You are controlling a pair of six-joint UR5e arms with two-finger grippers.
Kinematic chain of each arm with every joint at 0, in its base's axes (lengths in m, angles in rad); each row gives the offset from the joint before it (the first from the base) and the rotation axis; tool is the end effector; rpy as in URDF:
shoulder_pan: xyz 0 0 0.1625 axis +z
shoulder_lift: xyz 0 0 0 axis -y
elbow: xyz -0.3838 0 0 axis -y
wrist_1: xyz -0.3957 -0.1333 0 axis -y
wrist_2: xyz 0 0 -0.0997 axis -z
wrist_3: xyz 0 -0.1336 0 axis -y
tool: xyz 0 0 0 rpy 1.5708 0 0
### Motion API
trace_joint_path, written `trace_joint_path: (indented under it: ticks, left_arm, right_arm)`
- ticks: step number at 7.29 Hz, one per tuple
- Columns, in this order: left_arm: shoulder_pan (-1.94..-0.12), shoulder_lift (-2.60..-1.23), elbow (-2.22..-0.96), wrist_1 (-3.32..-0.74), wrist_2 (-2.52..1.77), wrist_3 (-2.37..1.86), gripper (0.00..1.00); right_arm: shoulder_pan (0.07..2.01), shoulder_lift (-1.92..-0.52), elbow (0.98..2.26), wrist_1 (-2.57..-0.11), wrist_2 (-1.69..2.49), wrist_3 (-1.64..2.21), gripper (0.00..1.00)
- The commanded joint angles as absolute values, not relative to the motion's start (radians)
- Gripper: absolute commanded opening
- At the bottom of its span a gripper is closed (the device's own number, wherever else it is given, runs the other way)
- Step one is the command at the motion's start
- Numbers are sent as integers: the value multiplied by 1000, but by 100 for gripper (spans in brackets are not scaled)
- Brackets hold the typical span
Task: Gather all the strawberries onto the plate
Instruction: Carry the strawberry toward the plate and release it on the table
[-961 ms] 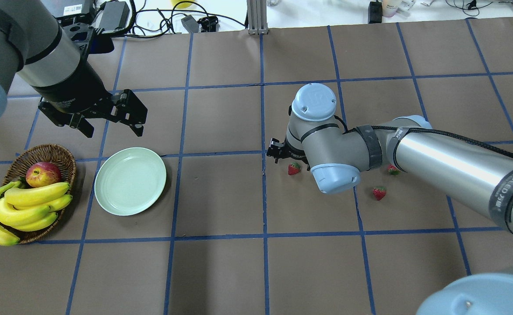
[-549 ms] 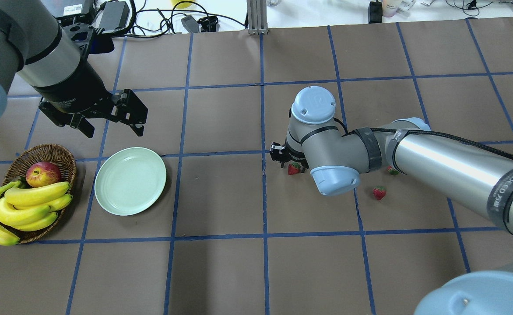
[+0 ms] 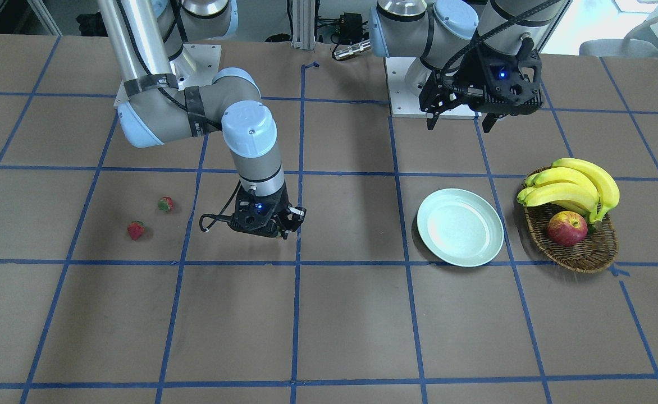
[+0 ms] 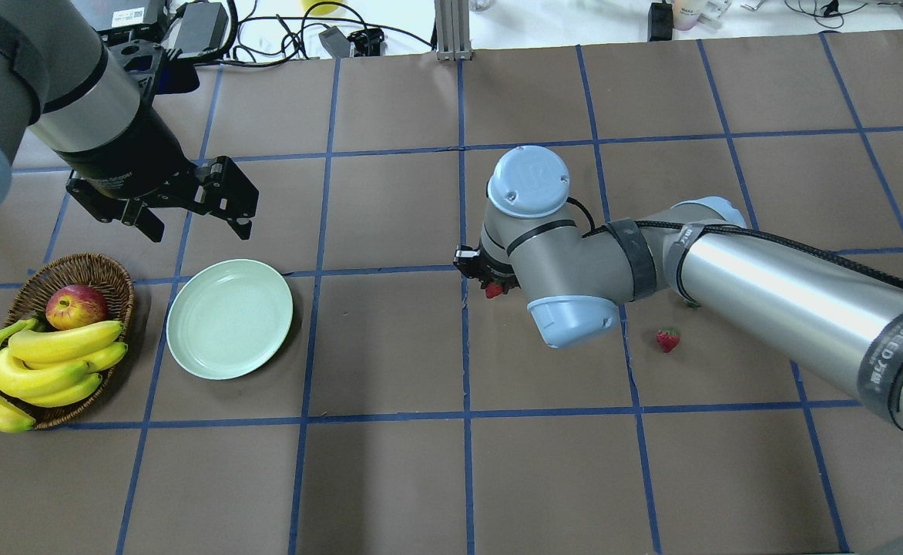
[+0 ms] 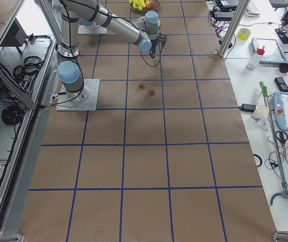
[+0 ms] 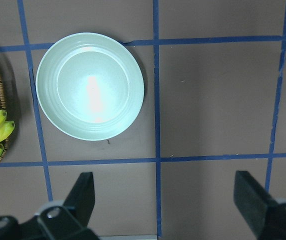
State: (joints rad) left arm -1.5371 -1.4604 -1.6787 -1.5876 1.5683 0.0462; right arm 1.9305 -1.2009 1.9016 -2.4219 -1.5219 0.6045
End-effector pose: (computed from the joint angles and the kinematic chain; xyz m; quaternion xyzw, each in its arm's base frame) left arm -0.1184 -0.4554 0.4099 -0.0062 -1.0000 -0.0071 0.0015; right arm 0.3279 -0.4747 0.1482 0.1199 0.9896 -0.0552 0.0564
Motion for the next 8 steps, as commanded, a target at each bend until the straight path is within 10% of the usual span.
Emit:
trace_joint_path:
  ticks: [1, 4, 5, 6, 8]
  left_arm:
    - [-1539, -1460, -1680, -1588, 1571, 41, 100]
    - [-1537, -1460, -1680, -1591, 1571, 41, 100]
    - [-1537, -1460, -1680, -1592, 1572, 41, 100]
    - [-1537, -1460, -1680, -1589, 1571, 41, 100]
    - [-1537, -1460, -1680, -1589, 1572, 41, 100]
  right_arm:
    - [2081, -1180, 1821, -2398, -1519, 727, 0]
    - [2141, -1072, 1801, -2503, -1516, 762, 3]
    - [2141, -1072, 1804, -2508, -1519, 832, 71]
    - [2141, -1074, 1792, -2499, -1514, 824, 100]
    - [2114, -1101, 1766, -2491, -1517, 755, 100]
